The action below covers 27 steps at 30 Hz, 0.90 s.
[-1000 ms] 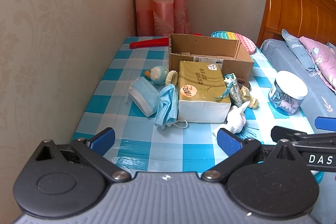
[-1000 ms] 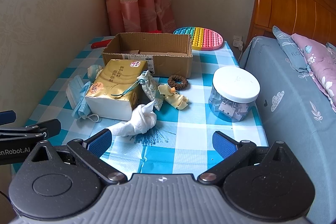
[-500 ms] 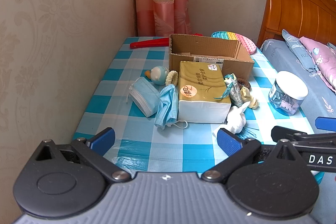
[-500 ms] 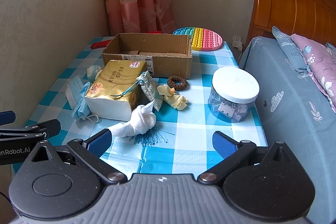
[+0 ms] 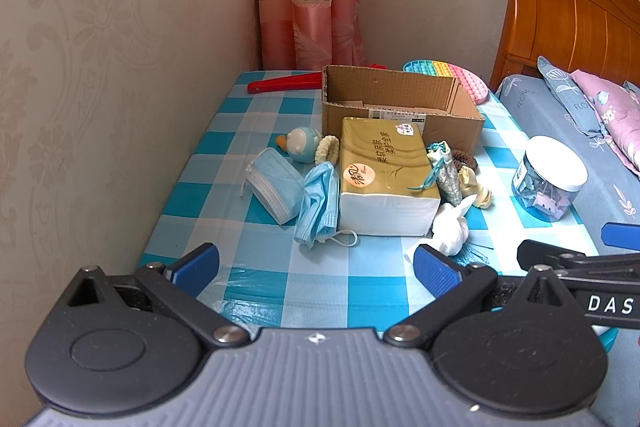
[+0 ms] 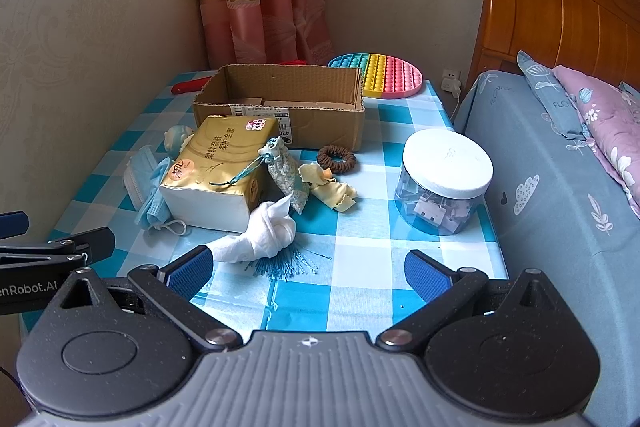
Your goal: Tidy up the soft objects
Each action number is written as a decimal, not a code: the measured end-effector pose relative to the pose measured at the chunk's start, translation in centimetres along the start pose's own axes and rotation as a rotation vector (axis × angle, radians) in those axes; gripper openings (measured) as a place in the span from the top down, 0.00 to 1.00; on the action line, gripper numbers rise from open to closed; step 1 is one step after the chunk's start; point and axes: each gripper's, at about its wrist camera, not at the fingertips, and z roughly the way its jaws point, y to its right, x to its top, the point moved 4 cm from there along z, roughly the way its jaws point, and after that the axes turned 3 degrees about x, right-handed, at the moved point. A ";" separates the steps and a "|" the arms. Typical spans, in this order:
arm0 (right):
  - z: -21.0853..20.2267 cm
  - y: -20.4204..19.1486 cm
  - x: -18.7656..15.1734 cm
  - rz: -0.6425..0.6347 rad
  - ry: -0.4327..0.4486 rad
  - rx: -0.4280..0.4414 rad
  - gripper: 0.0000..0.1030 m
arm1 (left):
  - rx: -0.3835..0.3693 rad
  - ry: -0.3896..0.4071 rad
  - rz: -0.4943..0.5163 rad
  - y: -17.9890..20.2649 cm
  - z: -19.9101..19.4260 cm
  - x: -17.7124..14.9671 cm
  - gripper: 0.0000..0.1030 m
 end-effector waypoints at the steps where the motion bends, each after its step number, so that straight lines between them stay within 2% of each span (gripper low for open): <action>1: 0.0 0.0 0.0 -0.001 0.000 -0.001 0.00 | 0.001 0.000 0.000 0.1 0.0 0.0 0.01; 14: 0.5 -0.2 0.6 -0.021 -0.008 0.012 0.00 | 0.004 -0.007 0.006 -0.2 0.8 0.6 0.01; 27: 3.1 0.1 1.1 -0.070 -0.004 0.043 0.00 | -0.025 0.024 0.038 -0.1 3.1 0.8 0.01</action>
